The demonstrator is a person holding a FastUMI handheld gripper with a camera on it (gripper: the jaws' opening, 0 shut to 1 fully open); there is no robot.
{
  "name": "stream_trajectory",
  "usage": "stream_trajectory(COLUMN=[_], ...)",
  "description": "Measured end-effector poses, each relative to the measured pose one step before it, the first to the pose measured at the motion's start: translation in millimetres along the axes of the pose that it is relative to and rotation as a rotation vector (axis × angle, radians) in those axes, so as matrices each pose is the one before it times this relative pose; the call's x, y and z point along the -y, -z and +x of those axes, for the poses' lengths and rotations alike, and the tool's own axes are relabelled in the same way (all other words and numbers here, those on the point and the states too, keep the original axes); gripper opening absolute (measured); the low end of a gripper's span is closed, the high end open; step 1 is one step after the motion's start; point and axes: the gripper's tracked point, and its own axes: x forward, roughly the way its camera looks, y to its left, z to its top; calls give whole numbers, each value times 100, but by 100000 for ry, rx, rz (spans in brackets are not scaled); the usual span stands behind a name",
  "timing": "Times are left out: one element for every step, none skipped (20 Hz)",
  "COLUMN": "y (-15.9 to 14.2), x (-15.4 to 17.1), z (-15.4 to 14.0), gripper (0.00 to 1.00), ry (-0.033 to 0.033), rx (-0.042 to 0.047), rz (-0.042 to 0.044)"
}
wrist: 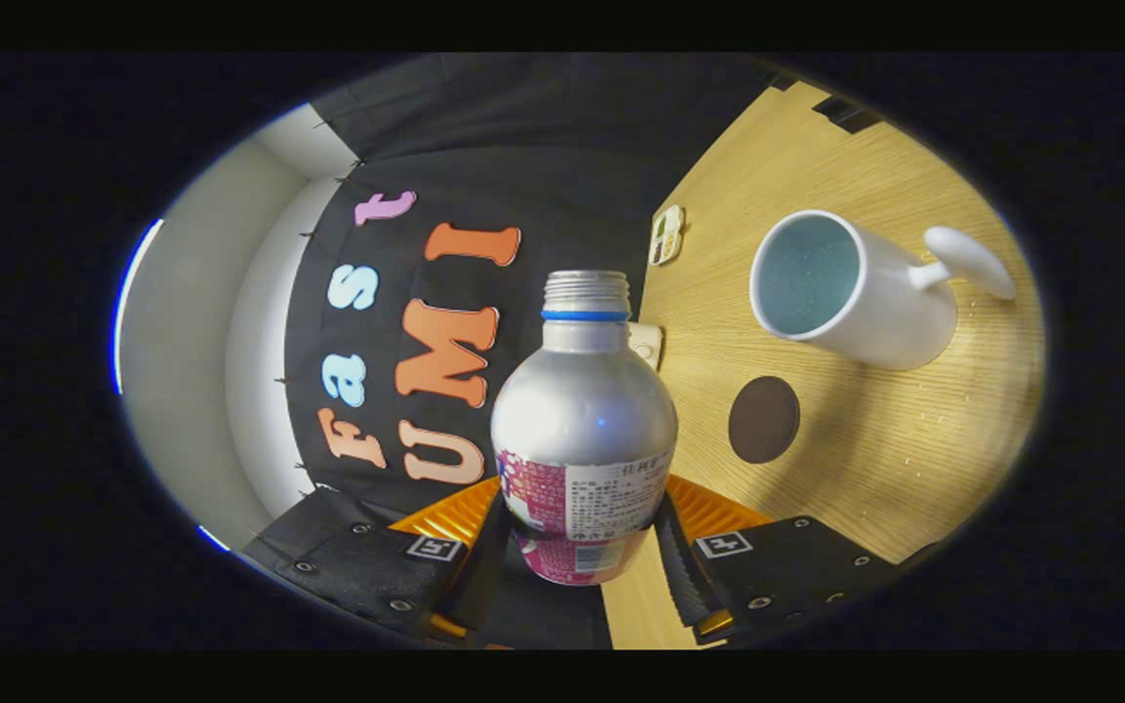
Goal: Take the bottle from table, then pour the juice into the cup, finally place the bottle on the coaster
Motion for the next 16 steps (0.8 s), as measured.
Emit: stream_trajectory(y=[146,-38,-77,-126,-118,17,-121,-40,-23,-30,86,-73,-65,-187,-61,15], x=[-251,9,-106,23,-56,9,-353,-267,-156,-78,-138,-67,-38,-131,-351,-341], z=[251,121,-8,60,32,30,-84,-11,60,103,-8,31,-67,26,-75,24], gripper=[72,71,72,72,72,72,72,72,72,72,71,71,72,72,72,71], ry=[225,418,321,428,-36,-48,-539,-492,-275,-70,-41,152,145,-205,-794,-810], rx=[207,376,368,741,289,57,54,-60,-18,-74,-1,-66,331,234,-47,-286], rz=[2079,2466,2658,2760,2242,2060,1891,1702,1510,1352,1203,1137,1248,1922,2303,2567])
